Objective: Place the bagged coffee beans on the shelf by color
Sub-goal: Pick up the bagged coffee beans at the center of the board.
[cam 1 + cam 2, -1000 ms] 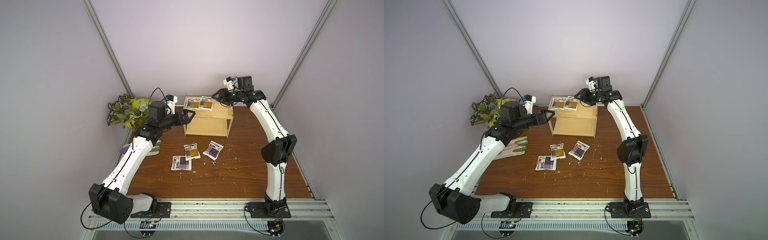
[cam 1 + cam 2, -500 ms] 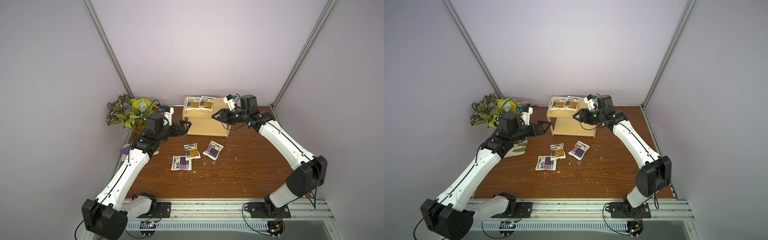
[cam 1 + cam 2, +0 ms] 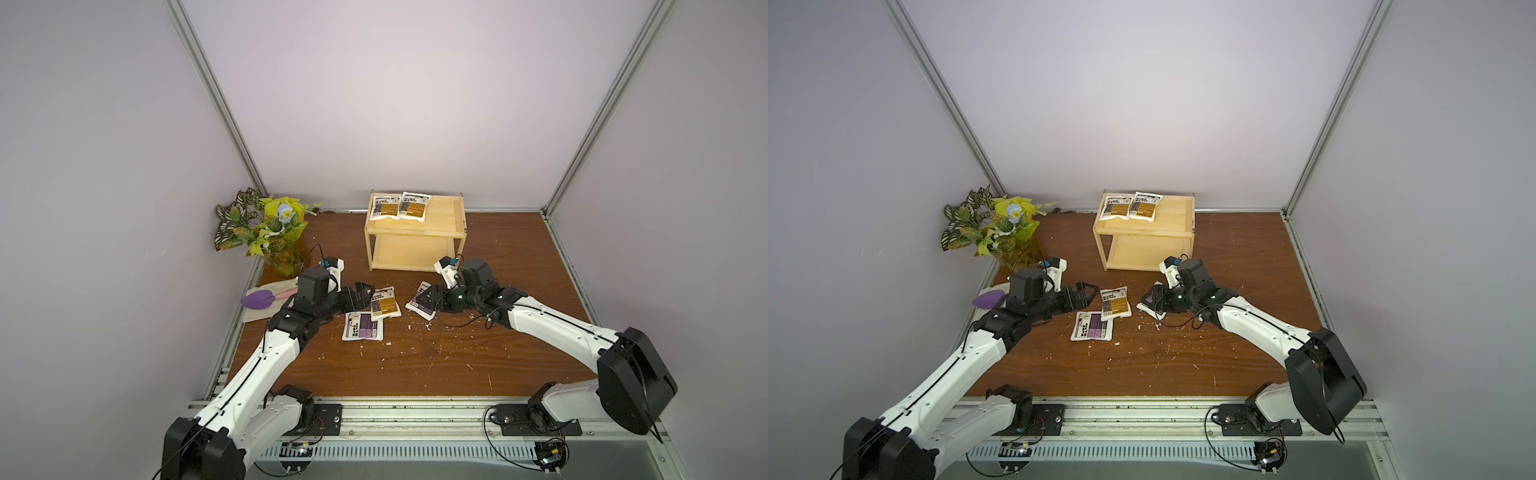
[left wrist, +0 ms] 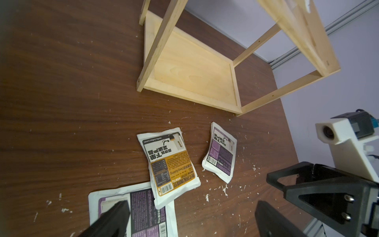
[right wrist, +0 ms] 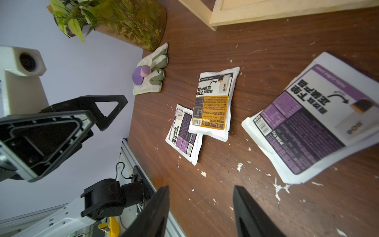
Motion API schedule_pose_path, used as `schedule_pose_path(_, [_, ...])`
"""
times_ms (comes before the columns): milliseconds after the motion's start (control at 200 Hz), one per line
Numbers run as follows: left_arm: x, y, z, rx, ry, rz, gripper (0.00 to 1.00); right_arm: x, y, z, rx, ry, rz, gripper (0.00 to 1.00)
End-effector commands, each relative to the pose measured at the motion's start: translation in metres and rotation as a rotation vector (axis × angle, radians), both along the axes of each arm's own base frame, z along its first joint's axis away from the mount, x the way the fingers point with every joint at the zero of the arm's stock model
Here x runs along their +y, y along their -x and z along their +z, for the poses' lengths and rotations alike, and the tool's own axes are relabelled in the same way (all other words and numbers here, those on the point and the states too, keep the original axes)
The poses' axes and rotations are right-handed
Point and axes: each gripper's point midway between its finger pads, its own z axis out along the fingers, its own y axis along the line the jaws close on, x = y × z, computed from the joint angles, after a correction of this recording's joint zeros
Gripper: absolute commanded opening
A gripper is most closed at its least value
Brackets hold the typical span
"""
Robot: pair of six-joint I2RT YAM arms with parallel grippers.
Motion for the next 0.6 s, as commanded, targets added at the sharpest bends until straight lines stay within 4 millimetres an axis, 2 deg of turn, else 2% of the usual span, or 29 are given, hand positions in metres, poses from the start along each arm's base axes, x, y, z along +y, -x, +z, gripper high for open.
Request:
schedule_pose_path(0, [0.005,-0.006,0.002,-0.049,0.024,0.046,0.99,0.028,-0.013,0.019,-0.09,-0.066,-0.023,0.56])
schedule_pose_path(110, [0.006,-0.004,-0.01,-0.039,0.018,0.05,0.99,0.041,-0.019,0.006,-0.085,-0.054,-0.026,0.56])
schedule_pose_path(265, [0.006,-0.003,-0.03,-0.014,0.007,0.05,0.99,0.05,-0.039,-0.012,-0.091,-0.034,-0.081,0.56])
schedule_pose_path(405, [-0.001,-0.003,-0.042,0.004,0.014,0.033,1.0,0.057,-0.052,-0.03,-0.077,-0.016,-0.107,0.56])
schedule_pose_path(595, [-0.013,-0.006,-0.055,0.01,0.013,0.005,0.99,0.065,-0.06,-0.055,-0.046,0.011,-0.119,0.55])
